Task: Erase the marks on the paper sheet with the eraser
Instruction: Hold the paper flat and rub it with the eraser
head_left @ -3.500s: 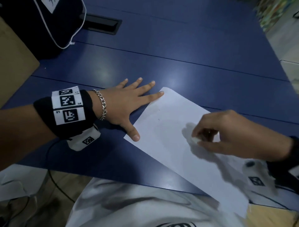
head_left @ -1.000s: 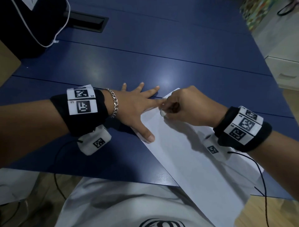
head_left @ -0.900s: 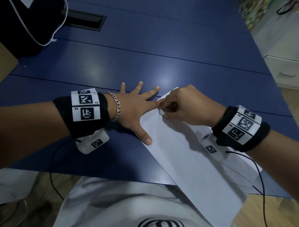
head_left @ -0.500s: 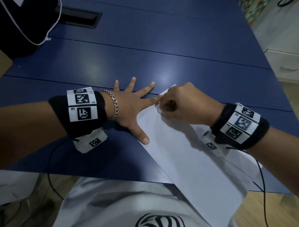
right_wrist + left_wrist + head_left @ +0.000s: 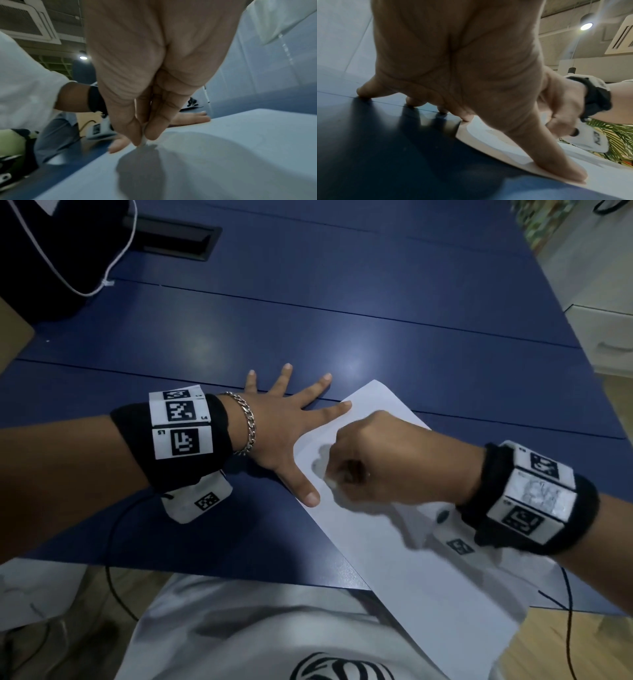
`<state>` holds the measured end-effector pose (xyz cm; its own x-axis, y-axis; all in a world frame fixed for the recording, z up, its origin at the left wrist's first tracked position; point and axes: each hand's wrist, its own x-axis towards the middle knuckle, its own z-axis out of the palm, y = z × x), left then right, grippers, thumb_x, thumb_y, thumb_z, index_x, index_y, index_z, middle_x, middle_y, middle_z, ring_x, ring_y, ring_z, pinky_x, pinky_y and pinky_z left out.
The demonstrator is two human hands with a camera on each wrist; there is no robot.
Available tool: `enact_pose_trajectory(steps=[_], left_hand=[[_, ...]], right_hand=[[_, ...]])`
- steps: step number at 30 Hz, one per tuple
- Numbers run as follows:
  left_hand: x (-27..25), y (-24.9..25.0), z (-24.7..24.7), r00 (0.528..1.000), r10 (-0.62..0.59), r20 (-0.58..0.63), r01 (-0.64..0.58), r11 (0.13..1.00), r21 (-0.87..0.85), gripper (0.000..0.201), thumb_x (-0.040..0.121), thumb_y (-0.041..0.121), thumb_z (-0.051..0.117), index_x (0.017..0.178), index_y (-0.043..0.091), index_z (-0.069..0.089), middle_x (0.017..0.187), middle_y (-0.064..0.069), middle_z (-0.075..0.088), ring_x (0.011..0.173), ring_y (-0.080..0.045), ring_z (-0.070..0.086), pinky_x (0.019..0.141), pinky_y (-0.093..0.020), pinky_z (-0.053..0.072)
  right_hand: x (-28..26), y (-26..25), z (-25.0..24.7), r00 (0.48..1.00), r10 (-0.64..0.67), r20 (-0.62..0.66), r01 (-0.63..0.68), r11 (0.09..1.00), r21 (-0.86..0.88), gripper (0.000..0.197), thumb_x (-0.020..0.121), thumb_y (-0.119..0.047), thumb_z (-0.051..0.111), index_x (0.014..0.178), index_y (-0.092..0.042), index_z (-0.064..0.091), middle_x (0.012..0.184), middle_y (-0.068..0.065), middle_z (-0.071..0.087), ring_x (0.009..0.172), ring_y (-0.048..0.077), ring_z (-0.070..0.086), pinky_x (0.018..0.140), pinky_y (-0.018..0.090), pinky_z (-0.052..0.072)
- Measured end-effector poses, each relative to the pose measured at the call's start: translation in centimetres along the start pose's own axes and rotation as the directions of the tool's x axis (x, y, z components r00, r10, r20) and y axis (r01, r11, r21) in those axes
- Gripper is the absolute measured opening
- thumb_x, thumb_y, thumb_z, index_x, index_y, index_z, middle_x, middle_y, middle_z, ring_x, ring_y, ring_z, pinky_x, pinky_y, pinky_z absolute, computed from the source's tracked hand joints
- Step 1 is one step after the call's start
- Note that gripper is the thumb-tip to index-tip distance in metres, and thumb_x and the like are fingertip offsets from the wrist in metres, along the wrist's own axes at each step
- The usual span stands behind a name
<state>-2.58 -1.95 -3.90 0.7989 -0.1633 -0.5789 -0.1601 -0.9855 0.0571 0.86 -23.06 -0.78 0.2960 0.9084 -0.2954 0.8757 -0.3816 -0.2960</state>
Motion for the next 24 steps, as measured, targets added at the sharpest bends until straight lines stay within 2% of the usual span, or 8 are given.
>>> enact_pose_trajectory(steps=[3, 6, 9, 11, 15, 17, 20, 24], left_hand=[[0.0, 0.0, -0.1, 1.0, 0.004, 0.0, -0.004, 1.0, -0.009, 0.151, 0.038, 0.106, 0.066, 0.146, 0.068, -0.031, 0.161, 0.019, -0.047, 0.153, -0.051, -0.032, 0.109, -0.09, 0.0], [-0.1, 0.1, -0.1, 1.0, -0.003, 0.009, 0.003, 1.0, -0.014, 0.149, 0.037, 0.106, 0.066, 0.146, 0.07, -0.028, 0.161, 0.02, -0.048, 0.152, -0.049, -0.034, 0.109, -0.091, 0.0], [-0.2, 0.0, 0.0, 1.0, 0.004, -0.011, -0.004, 0.999, -0.035, 0.149, 0.037, 0.105, 0.069, 0.145, 0.072, -0.029, 0.163, 0.019, -0.045, 0.152, -0.051, -0.034, 0.106, -0.092, 0.0], [-0.2, 0.0, 0.1, 1.0, 0.0, -0.018, -0.001, 0.999, -0.04, 0.15, 0.035, 0.105, 0.069, 0.144, 0.072, -0.029, 0.163, 0.018, -0.045, 0.151, -0.05, -0.036, 0.106, -0.093, -0.001], [-0.1, 0.1, -0.1, 0.999, -0.032, 0.002, 0.032, 0.999, -0.019, 0.149, 0.033, 0.107, 0.066, 0.147, 0.071, -0.023, 0.16, 0.02, -0.048, 0.15, -0.049, -0.037, 0.108, -0.091, 0.0], [-0.2, 0.0, -0.1, 0.999, -0.034, -0.001, 0.034, 0.999, -0.029, 0.149, 0.032, 0.106, 0.067, 0.145, 0.073, -0.024, 0.161, 0.019, -0.047, 0.15, -0.05, -0.038, 0.107, -0.092, -0.002], [-0.2, 0.0, -0.1, 1.0, -0.02, -0.014, 0.019, 0.998, -0.052, 0.151, 0.03, 0.105, 0.069, 0.141, 0.076, -0.029, 0.163, 0.017, -0.046, 0.149, -0.051, -0.039, 0.106, -0.092, -0.005], [0.0, 0.1, -0.1, 0.998, -0.056, 0.01, 0.056, 0.998, -0.019, 0.151, 0.028, 0.109, 0.062, 0.144, 0.072, -0.026, 0.159, 0.019, -0.051, 0.15, -0.047, -0.04, 0.109, -0.09, -0.002]], right_hand=[[1.4, 1.4, -1.5, 0.996, 0.046, -0.074, -0.049, 0.998, -0.038, 0.015, 0.082, -0.02, 0.069, 0.069, -0.02, 0.061, 0.067, -0.007, 0.061, 0.061, 0.018, 0.056, 0.058, 0.021, 0.04], [2.3, 2.6, -1.8, 0.974, 0.112, -0.197, -0.128, 0.989, -0.069, 0.009, 0.086, -0.022, 0.067, 0.077, -0.02, 0.07, 0.072, -0.007, 0.063, 0.07, 0.024, 0.062, 0.065, 0.033, 0.044], [1.7, -0.3, -0.3, 0.994, -0.03, -0.105, 0.025, 0.999, -0.046, 0.014, 0.08, -0.021, 0.059, 0.066, -0.02, 0.06, 0.065, -0.006, 0.058, 0.06, 0.021, 0.052, 0.061, 0.033, 0.041], [1.4, -0.8, 0.0, 0.996, -0.076, -0.038, 0.075, 0.997, -0.031, 0.014, 0.079, -0.024, 0.057, 0.068, -0.02, 0.064, 0.065, -0.006, 0.062, 0.06, 0.02, 0.053, 0.062, 0.032, 0.041], [2.7, 1.7, -1.5, 0.98, 0.092, -0.179, -0.103, 0.993, -0.049, 0.013, 0.085, -0.029, 0.063, 0.081, -0.023, 0.074, 0.071, -0.003, 0.068, 0.064, 0.024, 0.062, 0.068, 0.044, 0.055], [2.8, 0.8, -1.0, 0.976, 0.057, -0.21, -0.075, 0.994, -0.079, 0.013, 0.085, -0.026, 0.062, 0.076, -0.023, 0.071, 0.068, -0.003, 0.065, 0.062, 0.025, 0.059, 0.066, 0.043, 0.053], [2.2, -1.4, 0.0, 0.994, -0.058, -0.09, 0.054, 0.998, -0.041, 0.017, 0.083, -0.025, 0.059, 0.074, -0.022, 0.072, 0.067, -0.004, 0.065, 0.06, 0.02, 0.054, 0.063, 0.037, 0.047], [2.9, 1.1, -1.2, 0.973, 0.09, -0.214, -0.109, 0.991, -0.078, 0.015, 0.085, -0.029, 0.062, 0.079, -0.024, 0.075, 0.065, -0.006, 0.063, 0.058, 0.024, 0.059, 0.068, 0.042, 0.055]])
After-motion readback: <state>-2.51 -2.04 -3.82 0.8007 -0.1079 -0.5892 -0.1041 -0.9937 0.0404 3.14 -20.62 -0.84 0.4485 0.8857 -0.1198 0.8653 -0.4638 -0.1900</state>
